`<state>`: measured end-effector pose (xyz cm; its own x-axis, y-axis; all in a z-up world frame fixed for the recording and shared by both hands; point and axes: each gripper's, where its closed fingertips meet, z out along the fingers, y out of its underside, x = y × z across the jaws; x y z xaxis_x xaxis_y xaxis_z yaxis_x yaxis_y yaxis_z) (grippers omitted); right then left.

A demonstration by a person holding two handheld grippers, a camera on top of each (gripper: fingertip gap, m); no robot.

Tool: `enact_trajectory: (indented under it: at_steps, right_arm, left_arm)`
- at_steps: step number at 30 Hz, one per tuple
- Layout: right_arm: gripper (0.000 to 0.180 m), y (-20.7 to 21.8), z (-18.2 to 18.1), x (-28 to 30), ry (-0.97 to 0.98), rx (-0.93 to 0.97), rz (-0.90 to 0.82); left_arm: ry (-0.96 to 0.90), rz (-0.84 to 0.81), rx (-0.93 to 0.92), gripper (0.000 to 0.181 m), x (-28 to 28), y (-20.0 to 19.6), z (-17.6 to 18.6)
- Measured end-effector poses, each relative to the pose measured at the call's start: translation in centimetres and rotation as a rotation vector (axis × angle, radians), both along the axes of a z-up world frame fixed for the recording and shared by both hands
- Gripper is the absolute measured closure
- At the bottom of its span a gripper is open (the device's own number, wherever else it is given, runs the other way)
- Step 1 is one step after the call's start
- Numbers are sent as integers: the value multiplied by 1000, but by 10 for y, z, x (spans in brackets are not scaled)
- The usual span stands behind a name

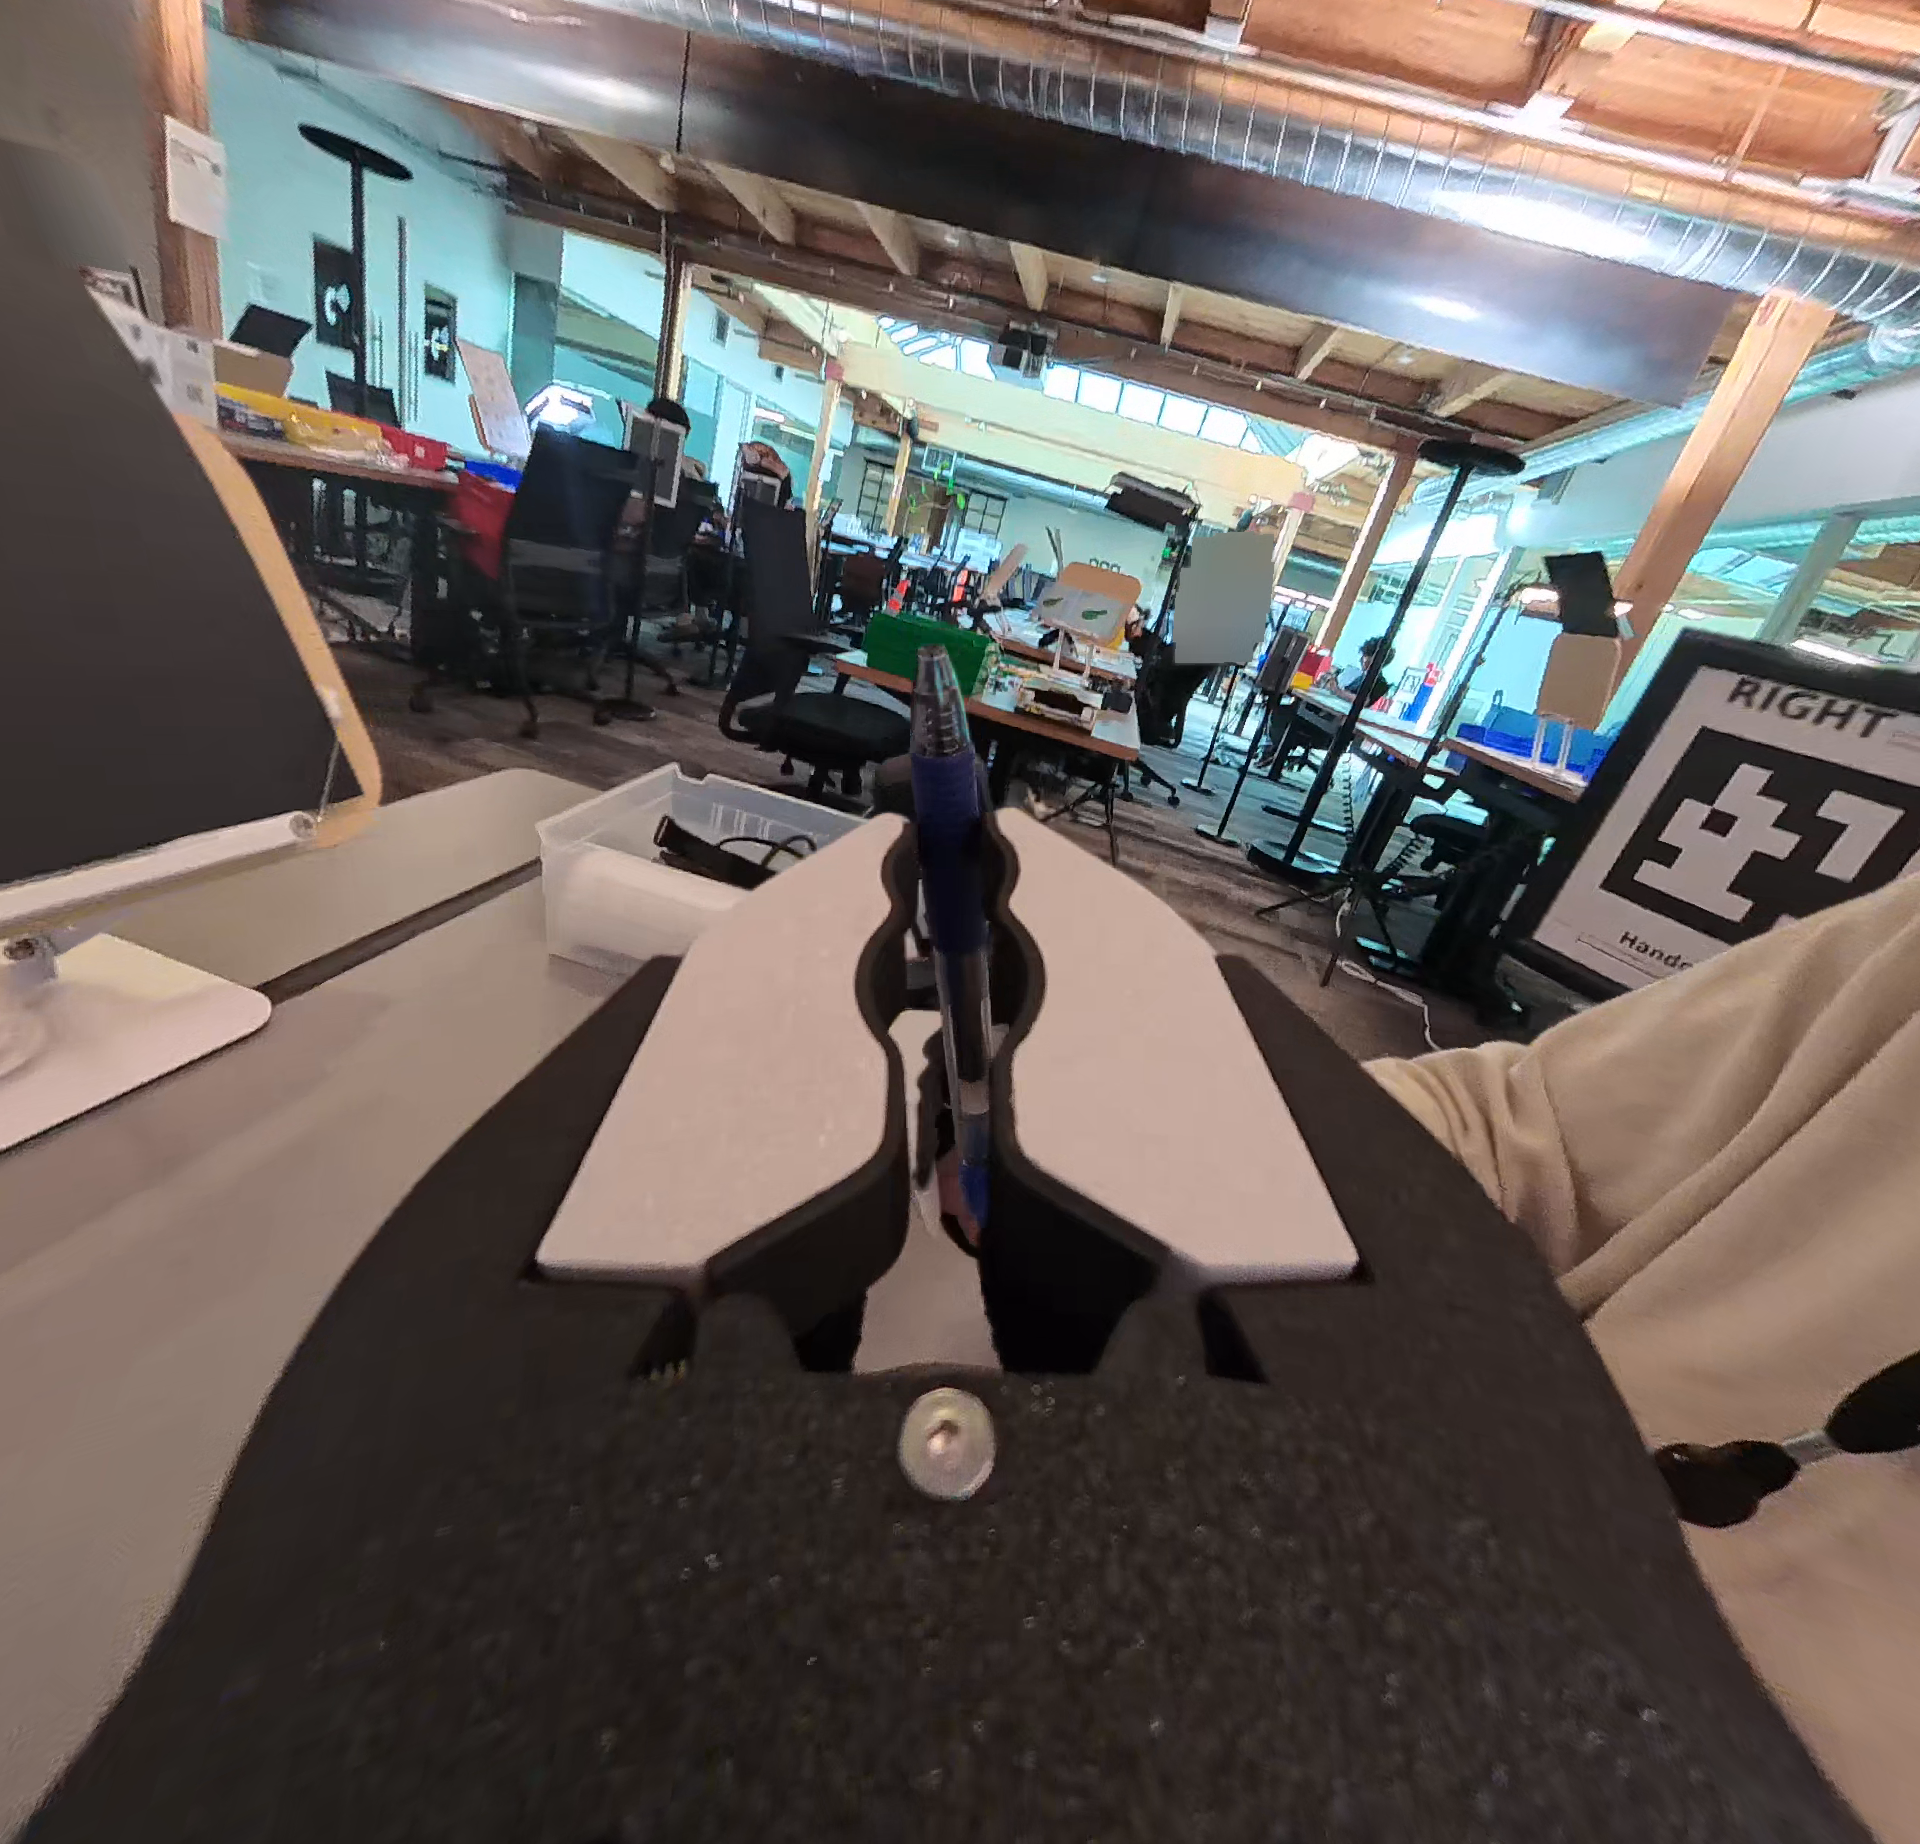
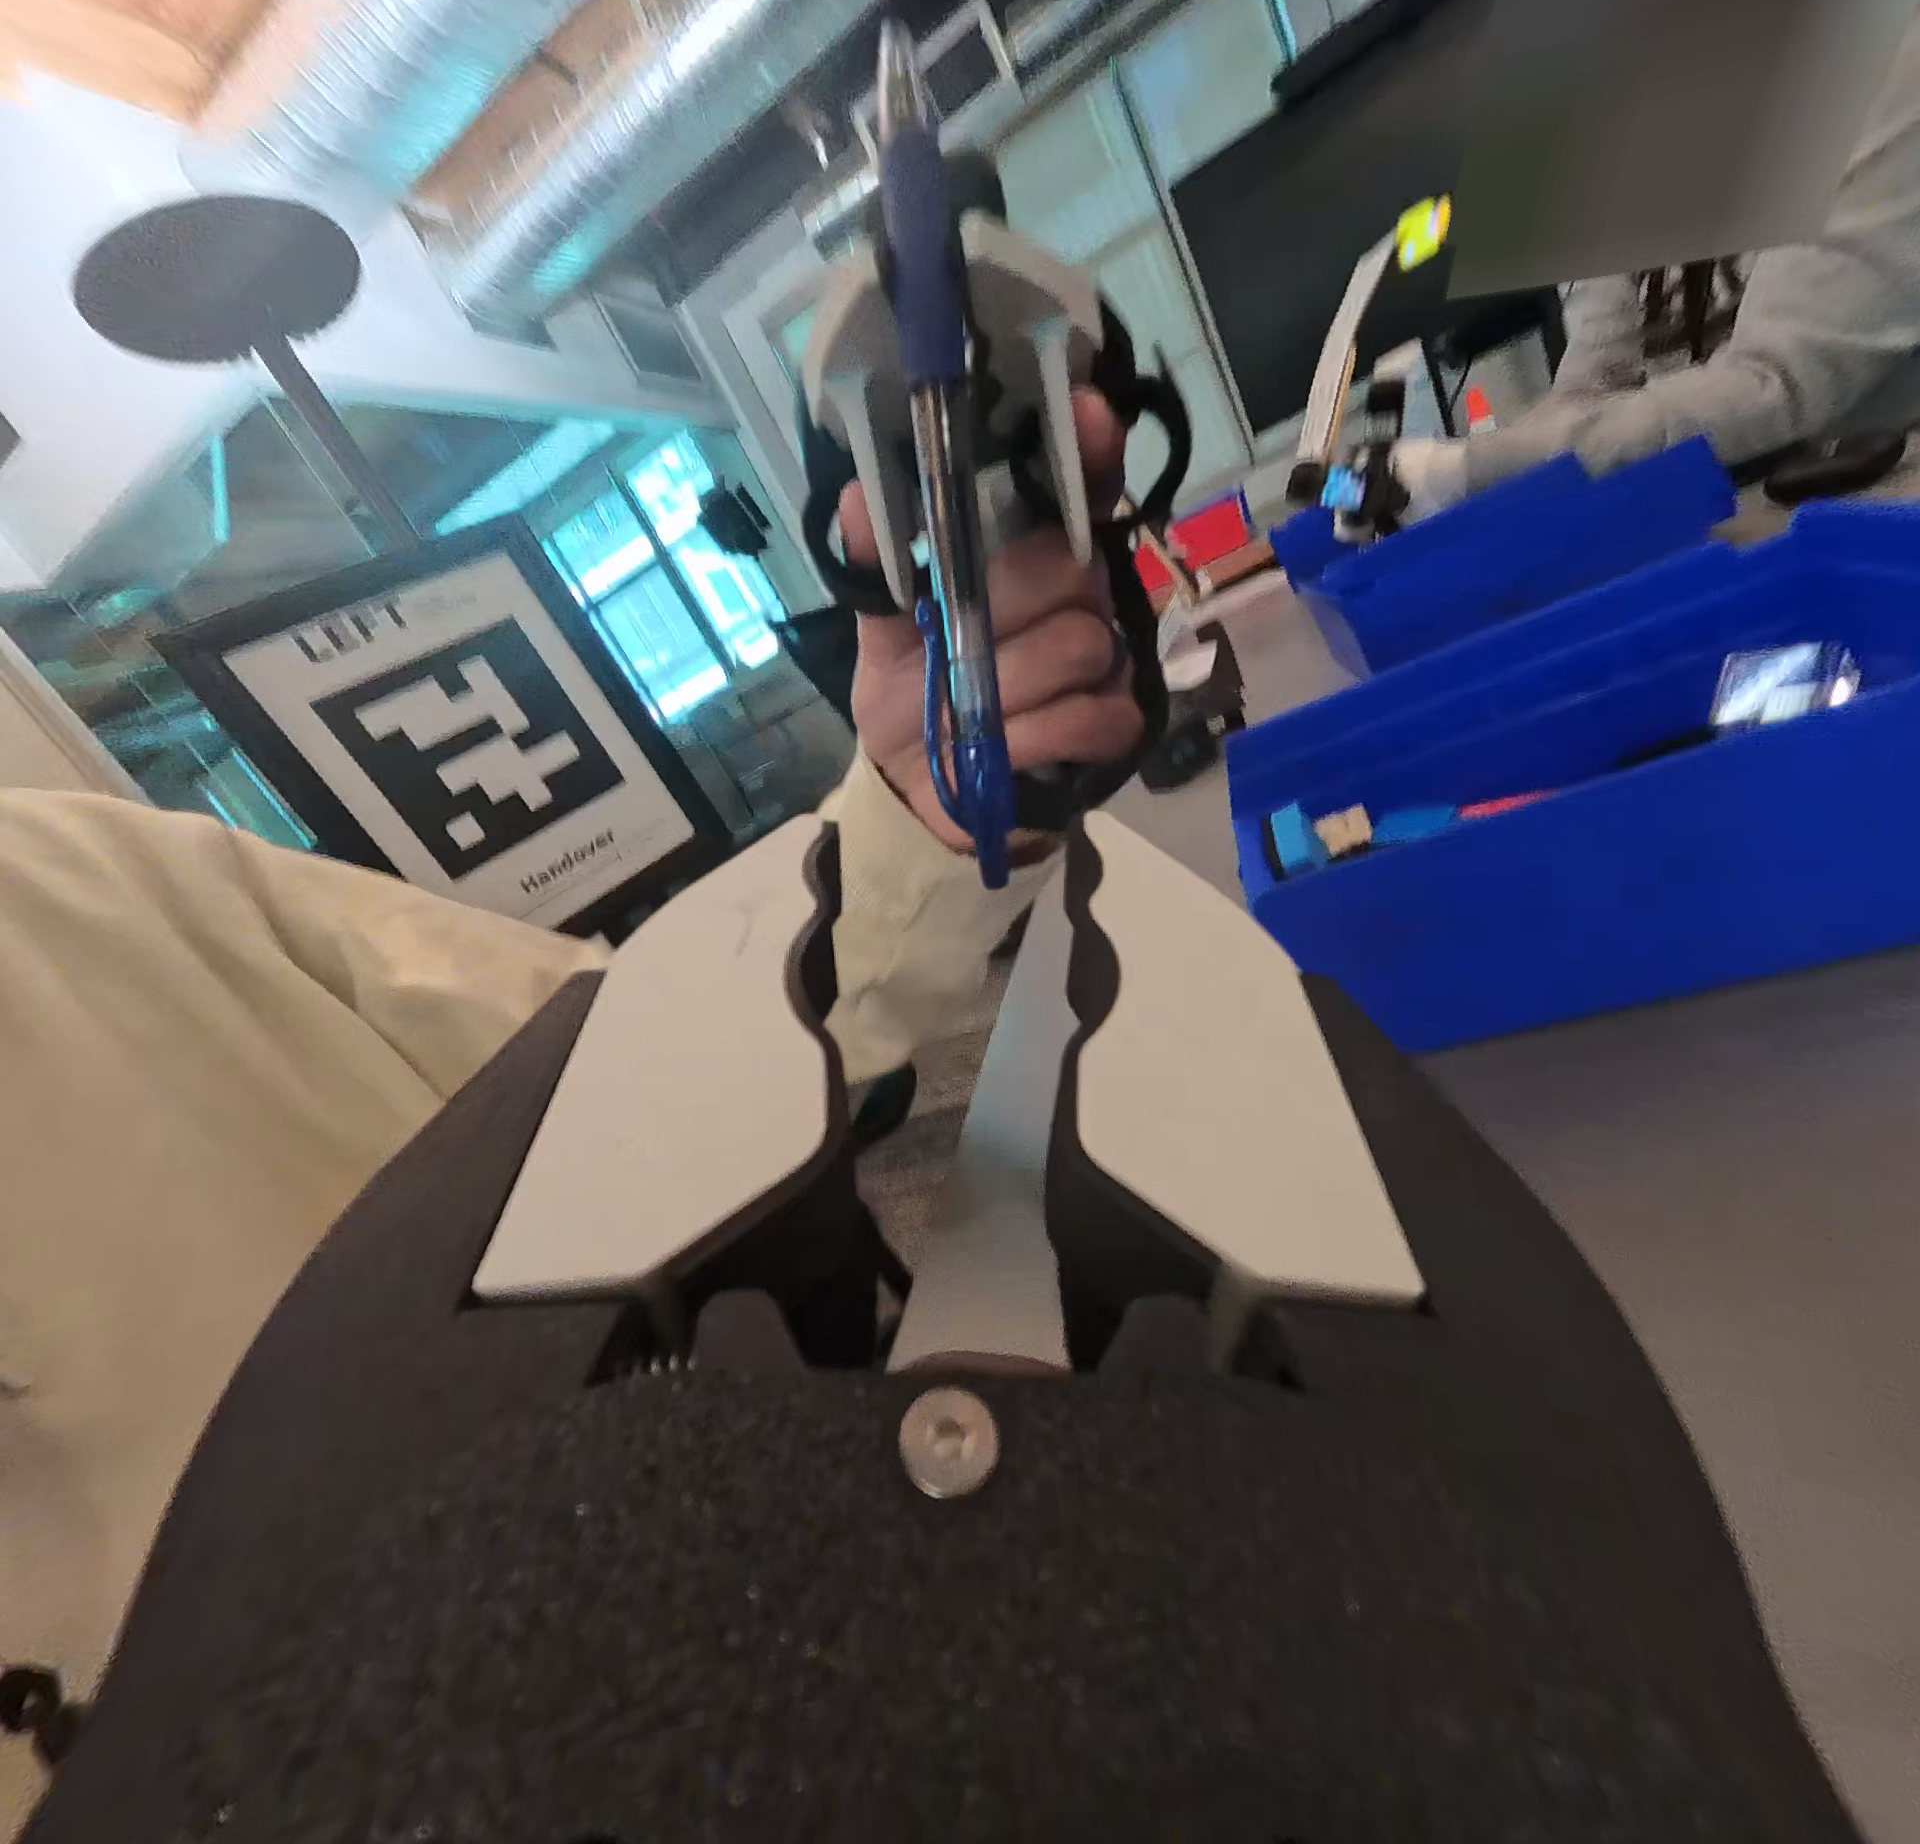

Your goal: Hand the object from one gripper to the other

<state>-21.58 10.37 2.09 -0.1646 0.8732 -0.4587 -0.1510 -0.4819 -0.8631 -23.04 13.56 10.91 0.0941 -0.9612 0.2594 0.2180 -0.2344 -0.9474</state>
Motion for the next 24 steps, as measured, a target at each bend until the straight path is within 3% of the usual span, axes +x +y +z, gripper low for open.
enact_trajectory:
  at_steps: [5, 8, 14, 15, 20, 24]
  right_arm:
    - [146, 3, -8, 2, -74, 100, -100]
    - [163, 5, -13, 8, -110, 122, -119]
    - [164, 8, -30, 20, -230, 141, -136]
    - [164, 9, -32, 22, -244, 140, -138]
    - [164, 15, -39, 42, -361, 193, -160]
    - [164, 12, -56, 59, -566, 295, -146]
  left_arm:
    - [50, -30, -33, 170, 28, -1, -18]
    - [61, -42, -44, 171, 40, -1, -23]
    - [123, -53, -79, 169, 49, 2, -39]
    - [150, -42, -78, 159, 47, 4, -42]
    - [425, -1, -3, 131, 24, 3, -67]
    - [686, -42, 81, 125, 4, -17, -92]
